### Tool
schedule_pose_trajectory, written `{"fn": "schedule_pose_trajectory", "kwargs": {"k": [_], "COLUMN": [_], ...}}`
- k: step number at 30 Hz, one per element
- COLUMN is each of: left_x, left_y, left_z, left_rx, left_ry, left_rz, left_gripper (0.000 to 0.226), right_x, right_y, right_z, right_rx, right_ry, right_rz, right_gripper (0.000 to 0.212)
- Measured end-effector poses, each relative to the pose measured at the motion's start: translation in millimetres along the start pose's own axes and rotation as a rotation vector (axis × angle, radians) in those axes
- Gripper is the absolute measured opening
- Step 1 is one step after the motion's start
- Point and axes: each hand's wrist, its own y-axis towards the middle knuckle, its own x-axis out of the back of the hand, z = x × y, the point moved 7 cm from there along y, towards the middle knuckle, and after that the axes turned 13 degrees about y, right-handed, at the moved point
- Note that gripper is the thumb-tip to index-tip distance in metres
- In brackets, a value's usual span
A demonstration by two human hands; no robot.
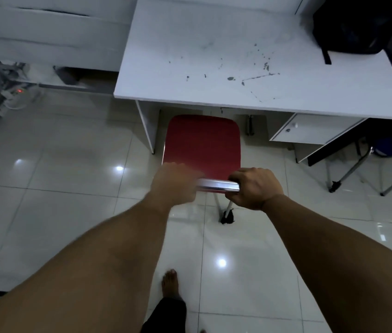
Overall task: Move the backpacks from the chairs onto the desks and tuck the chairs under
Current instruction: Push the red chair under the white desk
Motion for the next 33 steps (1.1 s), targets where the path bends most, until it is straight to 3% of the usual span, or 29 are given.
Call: {"fn": "schedule_pose_trajectory", "kwargs": {"k": [33], "left_x": [-5.8], "left_y": [123.8], "left_z": [42.6], "left_rx": [0.004], "left_ry": [-0.009], "left_rz": [-0.035], "left_gripper": [0.040], "right_x": [50.1], "right_y": [111.1], "right_z": [-64.7], "right_rx": [0.008], "right_ry": [-0.086], "right_rz": [0.043], "right_gripper": [0.041]}}
